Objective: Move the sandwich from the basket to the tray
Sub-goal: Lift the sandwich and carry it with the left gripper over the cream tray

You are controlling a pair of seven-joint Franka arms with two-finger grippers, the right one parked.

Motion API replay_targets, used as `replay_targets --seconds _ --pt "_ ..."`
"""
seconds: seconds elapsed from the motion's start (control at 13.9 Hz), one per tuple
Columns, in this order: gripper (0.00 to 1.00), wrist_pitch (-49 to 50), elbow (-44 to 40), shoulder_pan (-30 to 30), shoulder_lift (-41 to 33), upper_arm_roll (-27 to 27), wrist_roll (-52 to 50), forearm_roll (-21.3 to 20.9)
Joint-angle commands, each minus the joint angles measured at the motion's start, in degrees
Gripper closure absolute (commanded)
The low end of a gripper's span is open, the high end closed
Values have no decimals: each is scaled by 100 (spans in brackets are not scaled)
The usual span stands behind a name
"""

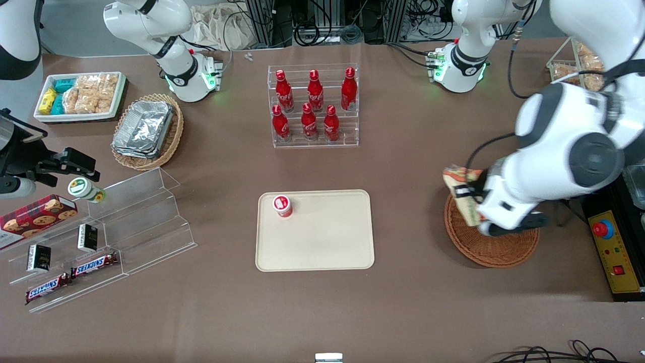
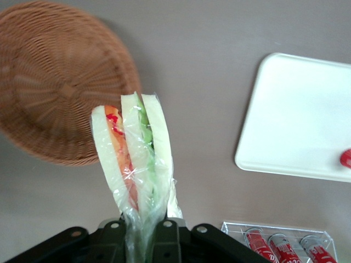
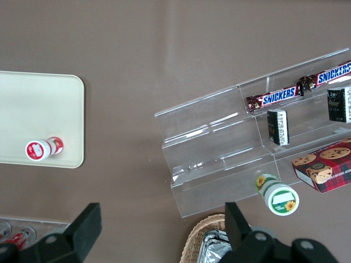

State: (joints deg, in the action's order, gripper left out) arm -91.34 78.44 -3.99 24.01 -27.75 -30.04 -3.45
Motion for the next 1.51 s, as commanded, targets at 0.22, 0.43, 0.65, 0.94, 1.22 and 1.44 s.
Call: replay_targets --seconds 0.22,0.43,0.65,0.94,1.22,1.44 --pt "88 -900 -118 1416 867 -29 -150 -726" --pt "88 -1787 -118 1751 1429 -29 -572 -718" --pt "91 -2421 -136 2032 1931 -11 -564 -744" --pt "91 -2757 -136 2262 2458 -2 -686 -1174" --pt "90 -2977 -145 2350 2819 6 -713 -1246" --pt "74 -3100 -127 2359 2934 41 -722 -1237"
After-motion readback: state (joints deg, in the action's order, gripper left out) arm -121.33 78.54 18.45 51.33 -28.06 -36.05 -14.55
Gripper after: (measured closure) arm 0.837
